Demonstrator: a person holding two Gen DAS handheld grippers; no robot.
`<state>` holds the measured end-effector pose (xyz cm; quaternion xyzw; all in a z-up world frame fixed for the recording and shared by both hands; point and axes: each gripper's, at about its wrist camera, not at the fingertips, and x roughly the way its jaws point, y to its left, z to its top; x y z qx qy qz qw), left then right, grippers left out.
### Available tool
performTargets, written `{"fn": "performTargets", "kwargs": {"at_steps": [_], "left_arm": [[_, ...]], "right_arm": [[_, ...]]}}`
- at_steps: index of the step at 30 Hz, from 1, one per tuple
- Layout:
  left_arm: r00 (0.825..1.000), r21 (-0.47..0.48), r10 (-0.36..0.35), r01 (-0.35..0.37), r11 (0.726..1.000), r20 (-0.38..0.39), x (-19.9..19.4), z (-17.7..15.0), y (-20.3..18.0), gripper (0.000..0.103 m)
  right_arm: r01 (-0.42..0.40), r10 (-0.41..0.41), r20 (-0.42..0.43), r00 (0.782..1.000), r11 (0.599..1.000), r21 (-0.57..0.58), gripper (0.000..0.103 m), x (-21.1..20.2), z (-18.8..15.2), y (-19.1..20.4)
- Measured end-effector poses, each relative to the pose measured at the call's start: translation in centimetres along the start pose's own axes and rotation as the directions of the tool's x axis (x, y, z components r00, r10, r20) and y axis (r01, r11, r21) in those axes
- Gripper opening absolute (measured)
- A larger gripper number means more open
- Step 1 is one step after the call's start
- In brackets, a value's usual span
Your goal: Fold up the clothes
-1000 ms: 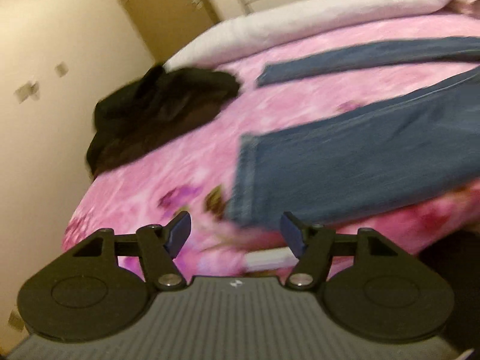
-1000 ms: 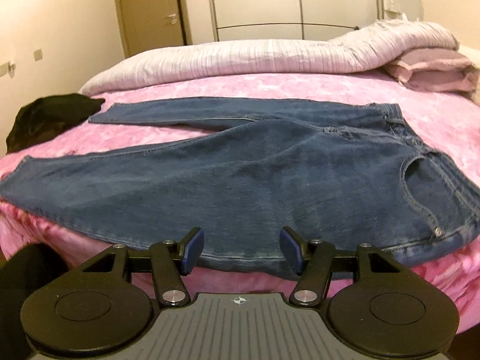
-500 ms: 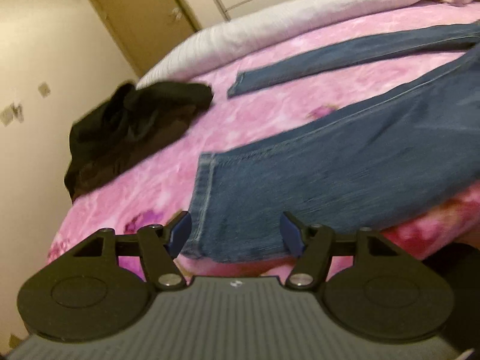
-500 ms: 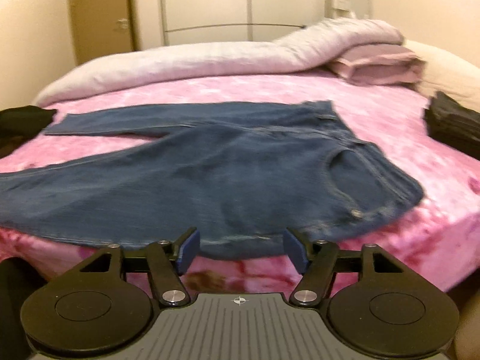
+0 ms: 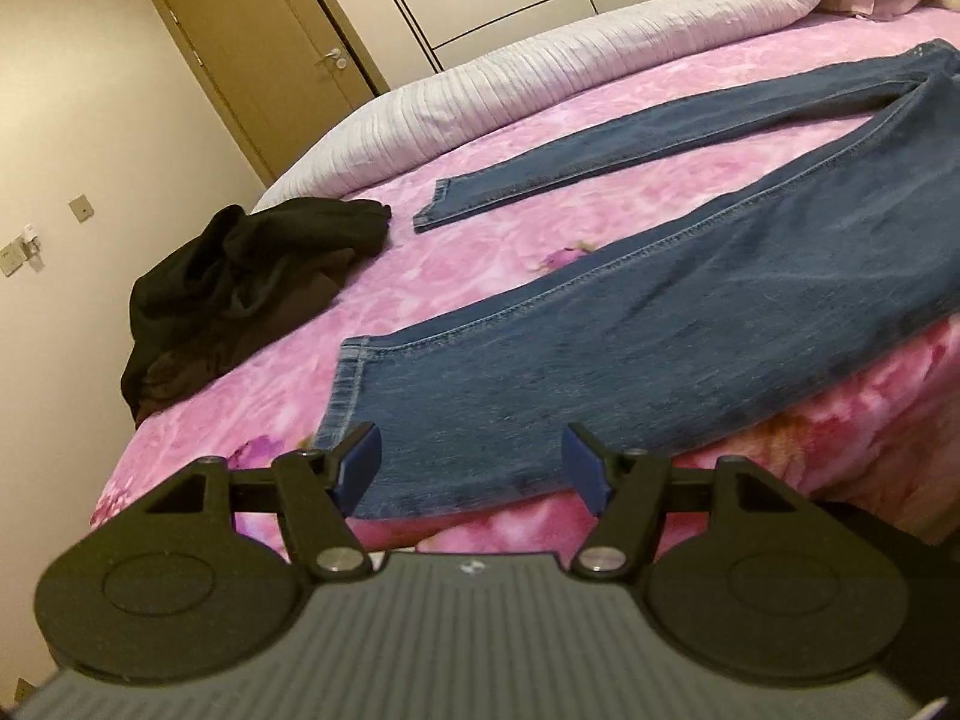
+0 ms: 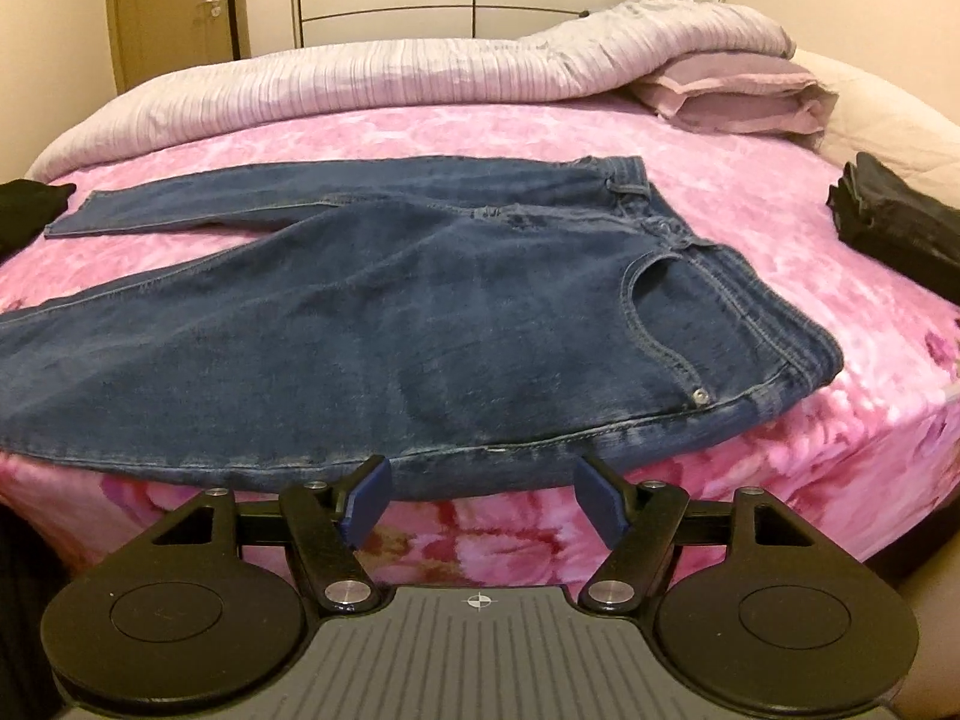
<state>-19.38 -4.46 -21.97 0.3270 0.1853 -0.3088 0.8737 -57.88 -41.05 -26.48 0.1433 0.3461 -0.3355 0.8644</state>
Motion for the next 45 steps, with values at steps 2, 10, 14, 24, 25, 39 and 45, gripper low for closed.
{"fn": "performTargets", "kwargs": {"at_steps": [2, 10, 14, 24, 25, 39, 45], "left_arm": [[1.000, -0.003, -0.008, 0.008, 1.000, 0.001, 0.2, 0.2, -0.2, 0.063], [1.000, 0.049, -0.018, 0.018, 0.999, 0.009, 0.6, 0.1, -1.1, 0.063], [0.993, 0.187, -0.076, 0.058, 0.981, 0.088, -1.2, -0.5, -1.7, 0.067], [0.974, 0.530, -0.116, -0.006, 0.848, 0.196, -2.7, -2.4, -7.9, 0.067], [0.975, 0.572, -0.097, -0.036, 0.819, 0.201, -2.2, -2.7, -8.7, 0.067], [0.971, 0.778, 0.052, -0.218, 0.589, 0.233, 2.3, -5.6, -7.7, 0.065], [0.974, 0.746, 0.102, -0.222, 0.627, 0.203, 3.4, -6.1, -5.8, 0.061]], "right_arm": [[-0.002, 0.002, -0.002, 1.000, 1.000, 0.004, 0.071, 0.2, 0.0, 0.0], [0.003, -0.003, -0.006, 1.000, 1.000, -0.012, 0.071, 0.7, -0.3, -0.2], [0.053, -0.044, 0.066, 0.997, 0.987, -0.151, 0.071, -0.2, -0.8, 0.2], [0.052, -0.004, 0.130, 0.991, 0.930, -0.364, 0.071, -0.5, -2.7, 2.8], [0.051, -0.002, 0.132, 0.991, 0.929, -0.367, 0.071, -0.4, -2.7, 3.0], [0.060, 0.036, 0.175, 0.984, 0.854, -0.517, 0.071, 0.4, -2.4, 5.4], [0.122, -0.005, 0.200, 0.980, 0.809, -0.576, 0.071, 1.2, -3.6, 4.4]]}}
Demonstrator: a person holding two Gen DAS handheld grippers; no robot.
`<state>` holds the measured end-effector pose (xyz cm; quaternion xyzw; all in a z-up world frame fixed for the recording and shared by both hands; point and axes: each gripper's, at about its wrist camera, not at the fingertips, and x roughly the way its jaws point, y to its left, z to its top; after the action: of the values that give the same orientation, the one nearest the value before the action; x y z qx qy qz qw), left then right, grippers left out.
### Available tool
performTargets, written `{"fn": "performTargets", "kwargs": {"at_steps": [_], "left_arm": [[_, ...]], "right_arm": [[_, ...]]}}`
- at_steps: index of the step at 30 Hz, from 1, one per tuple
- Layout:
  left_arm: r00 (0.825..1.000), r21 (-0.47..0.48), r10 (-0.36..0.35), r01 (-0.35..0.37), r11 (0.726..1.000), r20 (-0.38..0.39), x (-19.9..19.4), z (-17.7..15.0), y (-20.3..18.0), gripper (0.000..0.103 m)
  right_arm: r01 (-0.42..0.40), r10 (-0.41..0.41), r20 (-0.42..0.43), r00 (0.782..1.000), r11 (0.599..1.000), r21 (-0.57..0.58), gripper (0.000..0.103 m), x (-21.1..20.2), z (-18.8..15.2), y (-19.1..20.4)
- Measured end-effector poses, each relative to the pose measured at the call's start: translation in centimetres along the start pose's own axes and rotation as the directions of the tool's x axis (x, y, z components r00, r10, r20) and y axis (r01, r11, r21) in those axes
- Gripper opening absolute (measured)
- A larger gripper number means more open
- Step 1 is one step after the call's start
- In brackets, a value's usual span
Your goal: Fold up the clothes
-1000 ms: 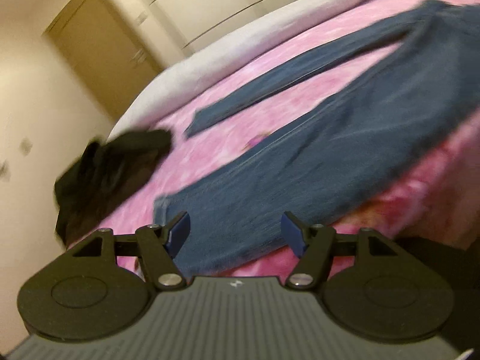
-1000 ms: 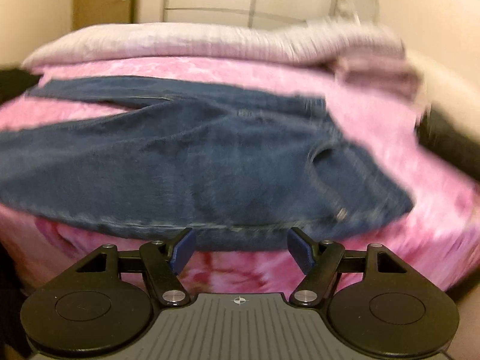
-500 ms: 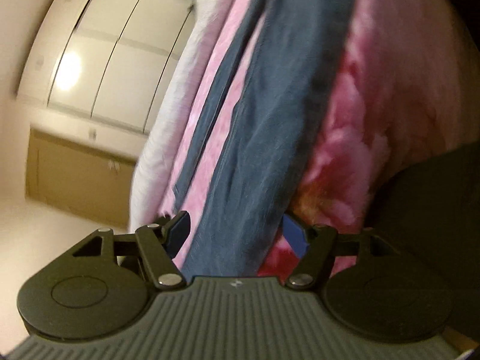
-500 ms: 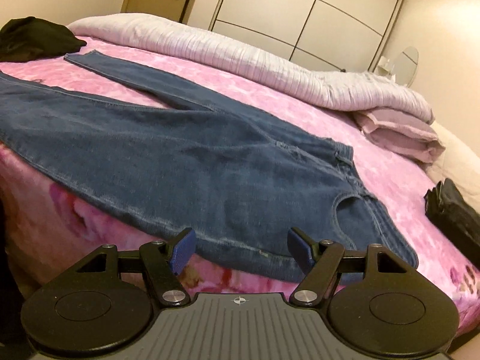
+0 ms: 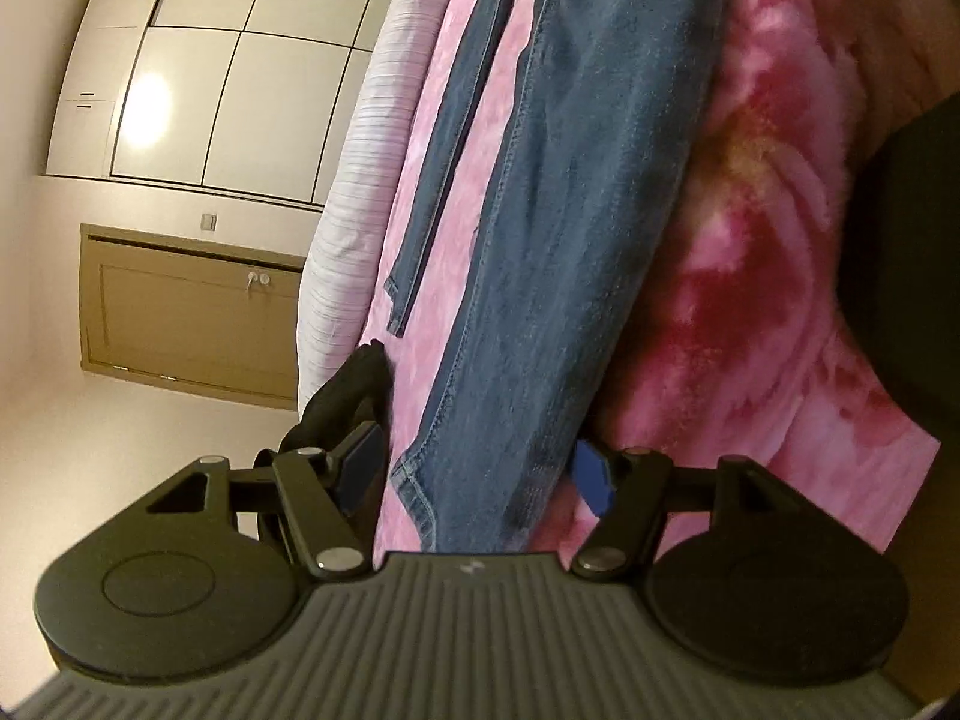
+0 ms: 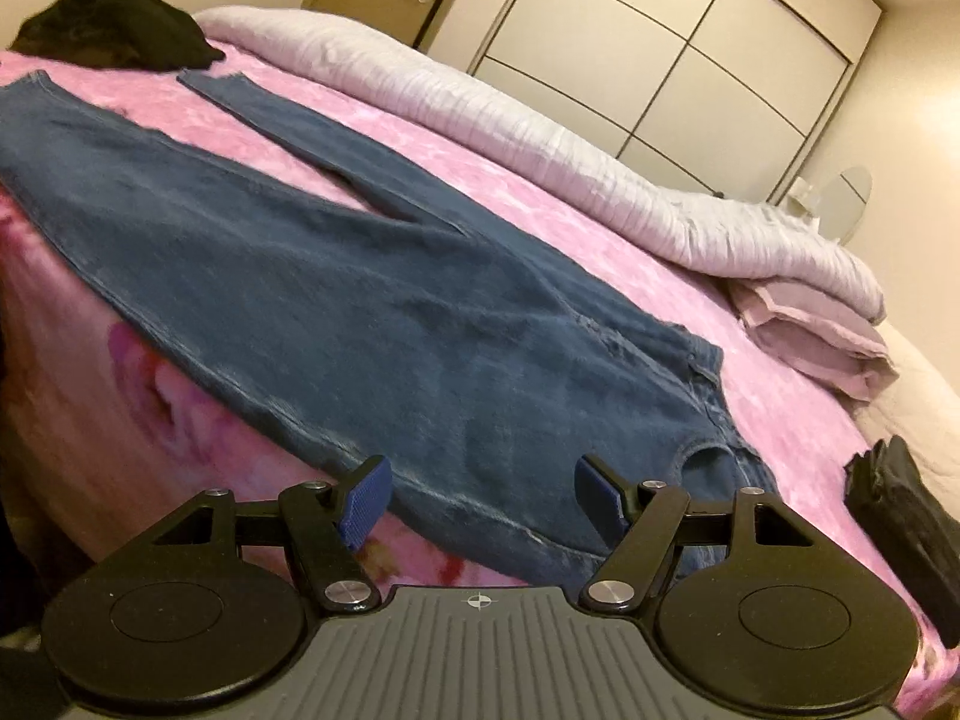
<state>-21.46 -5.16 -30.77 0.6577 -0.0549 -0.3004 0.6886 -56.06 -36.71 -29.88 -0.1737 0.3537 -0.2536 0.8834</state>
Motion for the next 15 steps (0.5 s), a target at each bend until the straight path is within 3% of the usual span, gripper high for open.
{"fn": "performTargets", "kwargs": {"at_steps": [4, 6, 8, 9, 15], "left_arm": [[1.000, -0.030, -0.020, 0.020, 0.999, -0.002, 0.2, 0.2, 0.4, 0.054], [0.999, -0.065, -0.050, 0.050, 0.997, -0.007, 0.3, 0.2, 0.9, 0.040], [0.996, -0.085, -0.089, 0.087, 0.993, -0.016, 0.4, 0.1, 1.3, 0.018], [0.995, -0.085, -0.101, 0.099, 0.991, -0.023, 0.6, 0.2, 1.4, 0.013], [0.990, -0.117, -0.138, 0.132, 0.984, -0.044, 1.3, 0.7, 2.1, 0.011]], "right_arm": [[0.097, -0.097, 0.011, 0.995, 0.970, -0.221, 0.071, 0.5, -1.9, 0.7], [0.143, -0.146, 0.015, 0.989, 0.936, -0.321, 0.071, 0.7, -3.4, 0.4], [0.157, -0.174, -0.013, 0.985, 0.918, -0.364, 0.071, 1.1, -4.9, -0.7], [0.160, -0.185, -0.028, 0.982, 0.911, -0.381, 0.071, 1.5, -5.5, -1.3], [0.154, -0.203, -0.055, 0.978, 0.871, -0.467, 0.070, 4.0, -8.1, -4.3]]}}
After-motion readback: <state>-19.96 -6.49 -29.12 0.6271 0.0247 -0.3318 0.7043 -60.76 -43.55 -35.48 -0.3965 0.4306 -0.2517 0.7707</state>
